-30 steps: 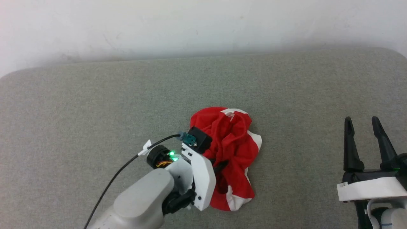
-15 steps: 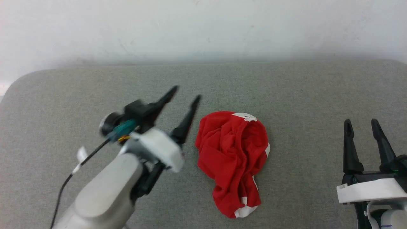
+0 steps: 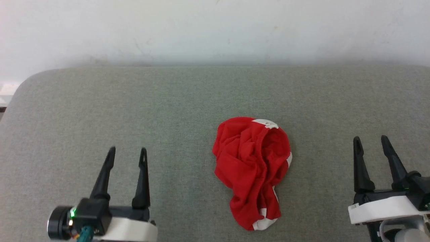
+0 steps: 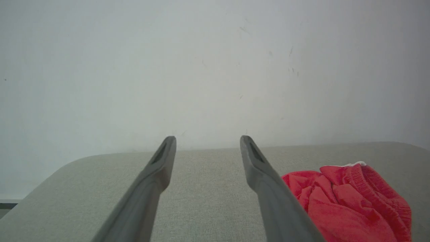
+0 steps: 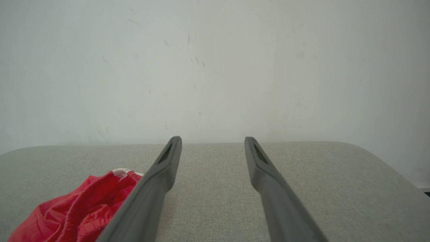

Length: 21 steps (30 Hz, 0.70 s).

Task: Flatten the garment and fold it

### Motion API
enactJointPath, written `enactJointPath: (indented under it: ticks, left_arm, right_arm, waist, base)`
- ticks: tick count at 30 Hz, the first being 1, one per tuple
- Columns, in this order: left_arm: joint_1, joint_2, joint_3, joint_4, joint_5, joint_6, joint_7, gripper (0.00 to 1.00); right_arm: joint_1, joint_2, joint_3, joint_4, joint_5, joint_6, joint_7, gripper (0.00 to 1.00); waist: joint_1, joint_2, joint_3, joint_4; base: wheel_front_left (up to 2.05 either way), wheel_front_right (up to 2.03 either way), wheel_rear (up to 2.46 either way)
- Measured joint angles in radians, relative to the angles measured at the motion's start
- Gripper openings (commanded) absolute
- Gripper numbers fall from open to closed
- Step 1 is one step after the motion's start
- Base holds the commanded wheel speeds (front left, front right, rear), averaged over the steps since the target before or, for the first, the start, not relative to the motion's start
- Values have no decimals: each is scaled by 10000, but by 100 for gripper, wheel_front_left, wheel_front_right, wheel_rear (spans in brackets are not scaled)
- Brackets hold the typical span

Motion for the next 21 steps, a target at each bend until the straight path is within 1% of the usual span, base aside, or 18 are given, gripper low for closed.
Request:
enactJointPath:
  ticks: [2, 4, 6, 9, 14, 17, 21]
  left_arm:
    - [394, -332, 274, -50, 282, -167, 0, 100]
    - [529, -640, 479, -71, 474, -435, 0, 100]
    - [527, -897, 650, -71, 698, -715, 0, 100]
    - [523, -1246, 894, -19, 955, -1089, 0, 100]
    - [523, -1860, 1177, 222, 1175, -1632, 0, 100]
    - [524, -2178, 1315, 380, 1377, -1944, 0, 100]
    - [523, -2508, 1465, 600, 1555, -2316, 0, 100]
  right_arm:
    - [12, -4, 111, 21, -6, 0, 2, 100]
    - [12, 0, 249, -8, -69, 0, 63, 100]
    - [-13, -6, 458, -82, -92, 0, 366, 100]
    - [-134, 0, 849, -265, -82, 0, 1026, 100]
    - [-82, 0, 1730, -447, 221, 0, 2673, 100]
    - [43, 8, 2082, -456, 378, 0, 3369, 100]
    - [198, 8, 2309, -146, 535, 0, 3816, 100]
  waist:
    - [0, 0, -2, 98]
    - [0, 0, -6, 217]
    - [0, 0, -7, 347]
    - [0, 0, 19, 531]
    - [1, 0, 128, 764]
    - [0, 0, 217, 887]
    - [1, 0, 298, 1105]
  base:
    - [0, 0, 0]
    - [0, 0, 0]
    - [0, 0, 0]
    - [0, 0, 0]
    - [0, 0, 0]
    - [0, 0, 0]
    - [0, 0, 0]
